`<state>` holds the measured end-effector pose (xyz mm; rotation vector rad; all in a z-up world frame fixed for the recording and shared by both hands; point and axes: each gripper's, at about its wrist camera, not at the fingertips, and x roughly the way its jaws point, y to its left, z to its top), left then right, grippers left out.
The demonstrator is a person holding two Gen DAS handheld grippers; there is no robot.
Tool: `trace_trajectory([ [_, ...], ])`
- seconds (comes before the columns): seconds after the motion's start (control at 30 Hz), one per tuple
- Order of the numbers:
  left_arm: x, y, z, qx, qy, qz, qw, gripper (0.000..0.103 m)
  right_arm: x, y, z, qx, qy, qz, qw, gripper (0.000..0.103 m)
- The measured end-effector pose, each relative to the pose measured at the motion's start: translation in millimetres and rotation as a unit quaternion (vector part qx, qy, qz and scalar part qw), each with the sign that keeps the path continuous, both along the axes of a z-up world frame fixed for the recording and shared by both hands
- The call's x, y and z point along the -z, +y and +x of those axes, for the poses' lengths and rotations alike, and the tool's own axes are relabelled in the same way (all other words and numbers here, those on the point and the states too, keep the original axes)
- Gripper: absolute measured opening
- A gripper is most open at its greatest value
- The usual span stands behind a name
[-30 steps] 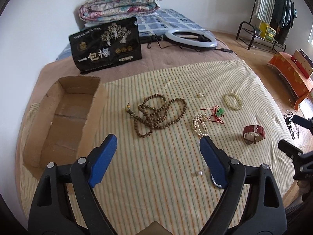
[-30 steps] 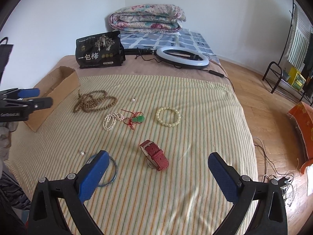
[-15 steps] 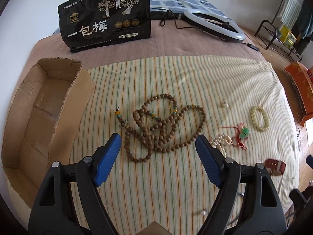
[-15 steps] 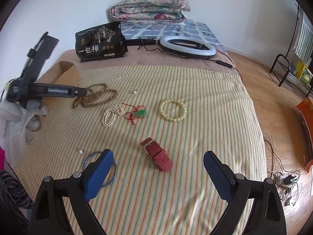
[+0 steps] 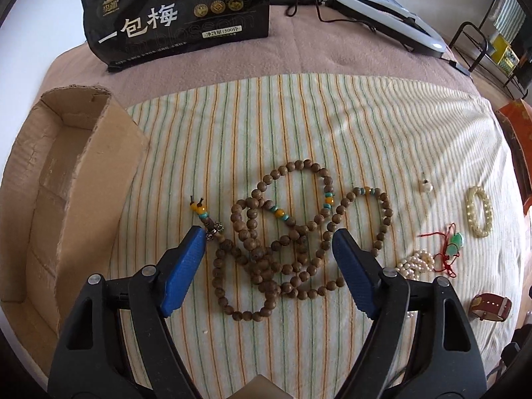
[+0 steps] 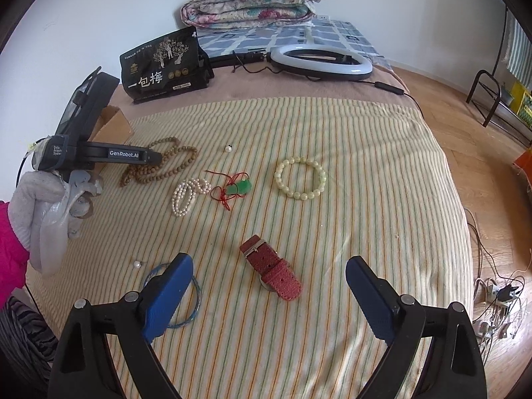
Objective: Organize jewelry
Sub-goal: 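Reach the left tool to the brown bead mala while the right tool reaches the red watch strap, then close the left tool on the mala while the right tool grasps the red strap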
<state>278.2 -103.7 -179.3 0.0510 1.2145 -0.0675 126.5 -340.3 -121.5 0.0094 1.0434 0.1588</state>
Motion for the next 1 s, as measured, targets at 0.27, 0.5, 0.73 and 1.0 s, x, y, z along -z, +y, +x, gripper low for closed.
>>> trace_trajectory([
  [0.27,12,0,2,0.000,0.012,0.004,0.9999,0.081,10,11,6,-0.021,0.009,-0.020,1.000,0.086],
  [0.5,14,-4,4,0.003,0.011,0.009,0.9999,0.081,21,18,12,-0.033,0.017,-0.050,0.998,0.079],
  [0.73,11,-12,4,0.007,0.005,-0.002,1.0000,0.053,34,14,17,-0.029,0.039,-0.062,0.997,0.055],
  [1.0,5,-13,4,0.009,0.011,-0.040,0.9991,0.016,34,15,15,-0.033,0.046,-0.051,0.997,0.029],
])
